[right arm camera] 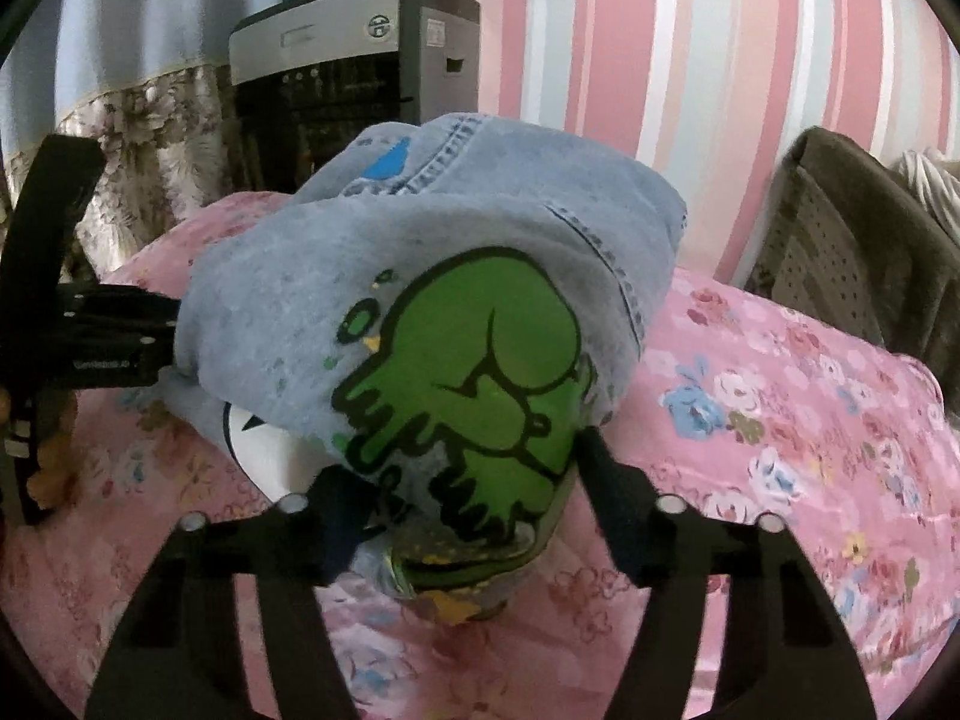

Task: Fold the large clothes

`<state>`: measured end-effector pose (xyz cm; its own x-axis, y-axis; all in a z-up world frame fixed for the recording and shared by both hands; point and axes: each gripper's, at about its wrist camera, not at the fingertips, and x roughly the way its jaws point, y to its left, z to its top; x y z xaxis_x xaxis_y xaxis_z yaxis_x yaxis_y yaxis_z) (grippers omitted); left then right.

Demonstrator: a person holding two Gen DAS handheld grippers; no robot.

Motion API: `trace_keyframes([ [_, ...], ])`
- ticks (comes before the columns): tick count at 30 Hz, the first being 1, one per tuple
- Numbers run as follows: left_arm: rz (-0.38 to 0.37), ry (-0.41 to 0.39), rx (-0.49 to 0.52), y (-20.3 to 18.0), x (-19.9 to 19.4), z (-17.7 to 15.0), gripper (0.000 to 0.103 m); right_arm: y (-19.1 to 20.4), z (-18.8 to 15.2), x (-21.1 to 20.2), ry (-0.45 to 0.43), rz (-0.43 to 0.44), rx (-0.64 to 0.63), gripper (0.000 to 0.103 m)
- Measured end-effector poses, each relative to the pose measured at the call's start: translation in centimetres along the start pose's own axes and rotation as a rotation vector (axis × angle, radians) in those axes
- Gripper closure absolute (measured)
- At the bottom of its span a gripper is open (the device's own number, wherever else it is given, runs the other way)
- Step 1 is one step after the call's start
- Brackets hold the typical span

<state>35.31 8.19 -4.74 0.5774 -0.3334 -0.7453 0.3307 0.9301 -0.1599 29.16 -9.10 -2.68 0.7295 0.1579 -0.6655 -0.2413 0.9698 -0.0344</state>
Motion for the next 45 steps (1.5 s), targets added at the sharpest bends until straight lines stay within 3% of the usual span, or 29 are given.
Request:
trace_keyframes([
  [10,0.059,-0.004,0.092,-2.7,-0.5,0.3,0.094,0.7,0.5,-1.7,-0.092,-0.005,-0.072,0.066],
  [15,0.097,-0.053,0.121,-5.1,-2.3,-0.1,0.096,0.6,0.5,-4.1,-0.143,-0.013,-0.094,0.071],
  [21,0.119,-0.114,0.151,-9.1,-6.4,-1.7,0.097,1.0,-1.4,-11.0,-0.229,-0.059,-0.160,0.075],
  [27,0.116,-0.165,0.197,-15.2,-11.9,-6.0,0.097,1.1,-5.5,-18.8,-0.278,-0.097,-0.199,0.075],
  [30,0.101,-0.153,0.196,-17.5,-13.2,-9.2,0.096,1.1,-8.6,-20.8,-0.239,-0.112,-0.220,0.075],
  [33,0.115,-0.139,0.209,-19.0,-12.9,-12.1,0.095,0.6,-10.9,-20.1,-0.168,-0.114,-0.221,0.075],
  [39,0.118,-0.126,0.197,-18.8,-12.0,-14.0,0.082,-1.3,-13.1,-18.7,-0.085,-0.084,-0.147,0.063],
  [45,0.172,-0.140,0.170,-18.5,-12.0,-14.0,0.056,-2.6,-14.2,-18.9,-0.053,-0.075,-0.090,0.033],
])
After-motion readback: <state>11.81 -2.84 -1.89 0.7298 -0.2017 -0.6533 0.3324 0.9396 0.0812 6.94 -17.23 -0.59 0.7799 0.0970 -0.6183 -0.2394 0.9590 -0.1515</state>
